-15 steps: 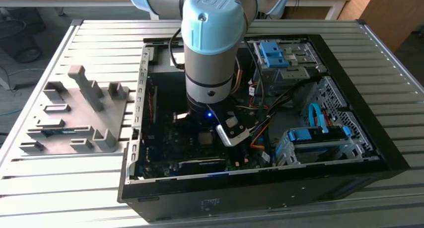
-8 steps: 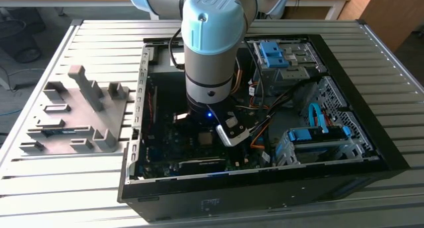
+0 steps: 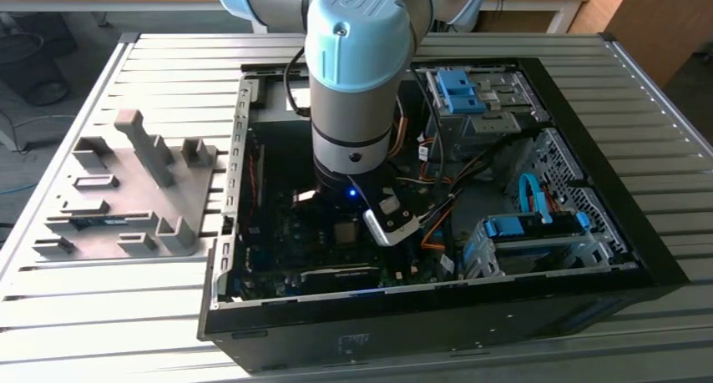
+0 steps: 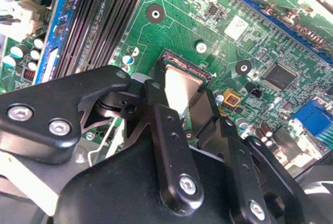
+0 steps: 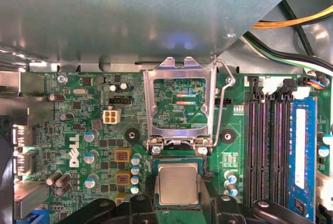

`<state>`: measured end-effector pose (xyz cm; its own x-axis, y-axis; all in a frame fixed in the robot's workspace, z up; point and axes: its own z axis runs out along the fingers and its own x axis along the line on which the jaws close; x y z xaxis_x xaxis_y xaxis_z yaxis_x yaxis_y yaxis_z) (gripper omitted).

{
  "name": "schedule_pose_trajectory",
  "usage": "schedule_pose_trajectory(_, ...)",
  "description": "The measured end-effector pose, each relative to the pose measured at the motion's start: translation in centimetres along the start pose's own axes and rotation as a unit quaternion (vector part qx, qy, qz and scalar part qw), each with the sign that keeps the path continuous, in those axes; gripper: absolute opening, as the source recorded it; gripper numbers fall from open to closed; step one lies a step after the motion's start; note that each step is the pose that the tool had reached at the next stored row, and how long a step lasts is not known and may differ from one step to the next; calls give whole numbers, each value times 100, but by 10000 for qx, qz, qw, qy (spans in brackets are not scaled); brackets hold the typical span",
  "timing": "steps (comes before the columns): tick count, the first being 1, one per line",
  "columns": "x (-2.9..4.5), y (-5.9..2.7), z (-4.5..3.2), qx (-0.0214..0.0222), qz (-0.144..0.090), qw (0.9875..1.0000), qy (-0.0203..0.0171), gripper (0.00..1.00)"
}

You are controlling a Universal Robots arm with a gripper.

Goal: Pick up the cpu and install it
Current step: 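Place the cpu into insertion slot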

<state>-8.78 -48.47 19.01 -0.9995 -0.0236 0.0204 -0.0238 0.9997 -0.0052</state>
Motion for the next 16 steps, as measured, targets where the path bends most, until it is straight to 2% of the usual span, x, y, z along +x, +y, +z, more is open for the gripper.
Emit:
schedule_pose_trajectory(6,0,0,-2,-1,1,10000,-1,43)
schedule_pose_trajectory(10,2,0,-39,-2,7,10000,-4,43)
schedule_pose_trajectory(16,4,-1,-39,0,220,9998,-2,43)
